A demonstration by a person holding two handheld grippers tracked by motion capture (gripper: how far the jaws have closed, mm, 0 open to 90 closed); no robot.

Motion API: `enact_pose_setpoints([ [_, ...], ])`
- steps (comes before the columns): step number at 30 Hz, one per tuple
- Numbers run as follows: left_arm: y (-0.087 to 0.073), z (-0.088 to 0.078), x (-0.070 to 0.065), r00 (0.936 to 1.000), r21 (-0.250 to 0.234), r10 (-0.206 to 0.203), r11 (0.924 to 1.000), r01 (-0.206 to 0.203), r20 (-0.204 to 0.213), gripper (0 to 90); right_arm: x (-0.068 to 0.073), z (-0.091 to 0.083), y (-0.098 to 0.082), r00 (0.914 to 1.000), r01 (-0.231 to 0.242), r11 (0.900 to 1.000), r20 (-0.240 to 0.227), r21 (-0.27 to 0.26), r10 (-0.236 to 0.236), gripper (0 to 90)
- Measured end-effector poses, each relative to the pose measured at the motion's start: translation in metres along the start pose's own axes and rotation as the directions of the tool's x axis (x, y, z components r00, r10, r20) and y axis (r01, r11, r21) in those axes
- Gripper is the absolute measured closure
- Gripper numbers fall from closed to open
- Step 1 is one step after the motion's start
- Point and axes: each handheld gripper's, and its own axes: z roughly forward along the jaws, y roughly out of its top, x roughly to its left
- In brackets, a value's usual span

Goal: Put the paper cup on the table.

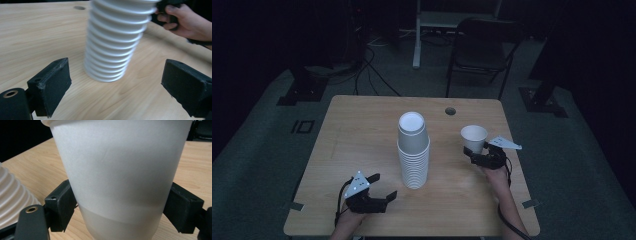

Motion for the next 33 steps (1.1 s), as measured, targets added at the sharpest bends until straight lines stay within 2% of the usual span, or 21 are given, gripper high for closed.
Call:
enact_pose_setpoints([
  [3, -0.004, -0.004, 0.013, 0.9990, 0.001, -0.028, 0.9996, 0.028, -0.035, 8.8, -0.002, 0.009, -0.004, 1.0000, 0.000, 1.000, 0.006, 0.025, 0.000, 18.9],
  [7, -0.009, -0.010, 0.026, 0.9954, 0.013, -0.033, 0.9993, 0.035, -0.089, 8.8, -0.004, 0.018, -0.008, 0.9994, 0.012, 0.999, 0.031, 0.052, -0.013, 18.9],
  [10, -0.013, -0.014, 0.035, 0.9919, 0.024, -0.043, 0.9987, 0.046, -0.119, 8.8, -0.006, 0.022, -0.010, 0.9989, 0.014, 0.999, 0.044, 0.051, -0.016, 18.8],
  [12, -0.015, -0.016, 0.040, 0.9860, 0.030, -0.049, 0.9981, 0.054, -0.159, 8.5, -0.007, 0.025, -0.011, 0.9982, 0.022, 0.998, 0.055, 0.055, -0.025, 18.8],
  [15, -0.018, -0.018, 0.049, 0.9755, 0.055, -0.073, 0.9948, 0.086, -0.208, 1.9, -0.009, 0.028, -0.014, 0.9975, 0.018, 0.998, 0.067, 0.061, -0.022, 18.8],
  [17, -0.018, -0.020, 0.054, 0.9702, 0.069, -0.079, 0.9929, 0.097, -0.229, 1.9, -0.009, 0.030, -0.015, 0.9970, 0.021, 0.998, 0.073, 0.067, -0.026, 18.8],
  [20, -0.020, -0.023, 0.060, 0.9598, 0.095, -0.077, 0.9897, 0.107, -0.270, 2.0, -0.010, 0.034, -0.018, 0.9959, 0.026, 0.997, 0.084, 0.079, -0.033, 18.8],
  [24, -0.024, -0.024, 0.064, 0.9493, 0.118, -0.066, 0.9873, 0.107, -0.307, 2.0, -0.012, 0.039, -0.022, 0.9962, 0.017, 0.996, 0.083, 0.093, -0.024, 18.8],
  [26, -0.026, -0.025, 0.067, 0.9462, 0.136, -0.061, 0.9848, 0.109, -0.318, 2.0, -0.012, 0.041, -0.024, 0.9959, 0.014, 0.995, 0.088, 0.098, -0.023, 18.6],
  [29, -0.029, -0.025, 0.069, 0.9411, 0.135, -0.065, 0.9841, 0.116, -0.332, 2.0, -0.010, 0.042, -0.024, 0.9944, 0.039, 0.994, 0.094, 0.103, -0.049, 18.6],
  [30, -0.029, -0.025, 0.069, 0.9416, 0.131, -0.068, 0.9844, 0.117, -0.330, 2.0, -0.010, 0.042, -0.024, 0.9943, 0.047, 0.994, 0.090, 0.103, -0.057, 18.5],
  [32, -0.030, -0.025, 0.070, 0.9375, 0.141, -0.055, 0.9839, 0.109, -0.344, 2.0, -0.009, 0.042, -0.025, 0.9938, 0.054, 0.993, 0.091, 0.104, -0.063, 18.5],
  [33, -0.030, -0.025, 0.070, 0.9385, 0.140, -0.057, 0.9840, 0.110, -0.341, 2.0, -0.010, 0.042, -0.025, 0.9939, 0.050, 0.993, 0.093, 0.103, -0.060, 18.4],
])
